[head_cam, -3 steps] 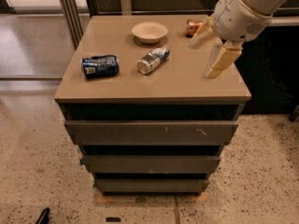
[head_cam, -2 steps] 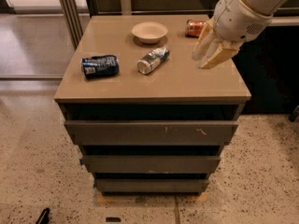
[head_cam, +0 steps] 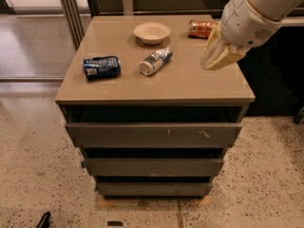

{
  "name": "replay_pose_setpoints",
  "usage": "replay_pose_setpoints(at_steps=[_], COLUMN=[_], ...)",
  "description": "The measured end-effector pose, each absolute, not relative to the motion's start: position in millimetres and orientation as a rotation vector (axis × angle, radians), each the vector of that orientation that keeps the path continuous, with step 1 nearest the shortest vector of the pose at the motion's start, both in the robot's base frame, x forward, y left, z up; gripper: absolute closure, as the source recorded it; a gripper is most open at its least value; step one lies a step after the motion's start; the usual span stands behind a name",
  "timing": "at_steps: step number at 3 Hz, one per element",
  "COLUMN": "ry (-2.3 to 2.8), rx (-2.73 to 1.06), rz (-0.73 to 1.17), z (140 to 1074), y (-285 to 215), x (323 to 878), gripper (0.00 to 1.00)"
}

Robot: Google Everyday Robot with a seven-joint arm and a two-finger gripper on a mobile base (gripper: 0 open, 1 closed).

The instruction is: Open top drawer

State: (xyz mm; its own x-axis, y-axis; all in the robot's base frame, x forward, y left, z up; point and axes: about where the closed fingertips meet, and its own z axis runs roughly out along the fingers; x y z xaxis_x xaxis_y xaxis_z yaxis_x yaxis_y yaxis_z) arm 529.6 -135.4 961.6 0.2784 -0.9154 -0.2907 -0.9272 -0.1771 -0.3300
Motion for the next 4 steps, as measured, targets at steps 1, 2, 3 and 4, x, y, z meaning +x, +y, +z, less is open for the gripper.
replay_pose_setpoints(at_steps=[1, 2, 3, 4], ry=[1.716, 1.863, 1.987, 2.113], rx=[-1.95, -1.716, -1.54, -1.424], rz=[0.047, 0.032, 0.065, 0.18], z=[964.3, 942.8, 887.7, 804.3], y=[-129.4, -145.7, -153.6, -156.0], x=[497.4, 465.1, 453.4, 446.1], gripper=[1.0, 1.0, 1.0, 1.0])
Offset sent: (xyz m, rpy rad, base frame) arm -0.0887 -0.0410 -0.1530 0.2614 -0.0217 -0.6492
